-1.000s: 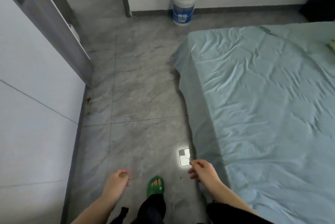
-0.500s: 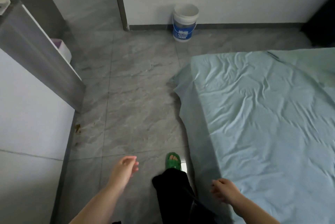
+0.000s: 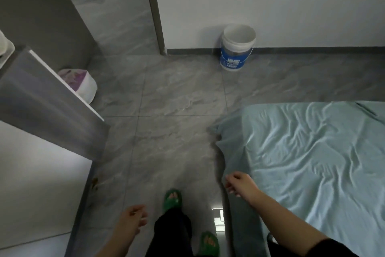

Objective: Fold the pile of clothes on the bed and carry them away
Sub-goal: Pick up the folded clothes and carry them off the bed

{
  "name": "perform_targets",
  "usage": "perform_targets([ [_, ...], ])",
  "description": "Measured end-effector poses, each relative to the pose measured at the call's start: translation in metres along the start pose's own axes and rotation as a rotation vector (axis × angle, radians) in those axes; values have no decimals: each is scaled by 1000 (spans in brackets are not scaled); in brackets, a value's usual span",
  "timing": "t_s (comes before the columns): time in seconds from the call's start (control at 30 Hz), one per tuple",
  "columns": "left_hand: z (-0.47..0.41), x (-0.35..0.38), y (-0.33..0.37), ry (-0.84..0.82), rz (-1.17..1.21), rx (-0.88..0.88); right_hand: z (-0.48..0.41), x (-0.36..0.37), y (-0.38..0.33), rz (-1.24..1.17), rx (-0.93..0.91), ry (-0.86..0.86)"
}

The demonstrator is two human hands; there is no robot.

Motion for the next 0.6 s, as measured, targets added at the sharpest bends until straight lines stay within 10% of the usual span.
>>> perform_targets([
  [0.6,-244,65,372,-171,-186,146,-163,-78,-161,-286,236,215],
])
Point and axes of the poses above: each hand's wrist, its own z-axis away from the middle knuckle, its own x-axis out of the palm, y = z × x, the point moved 8 cm from there along -z, towards the middle knuckle, and after that the axes turned 4 degrees about x, right-handed, at the moved point
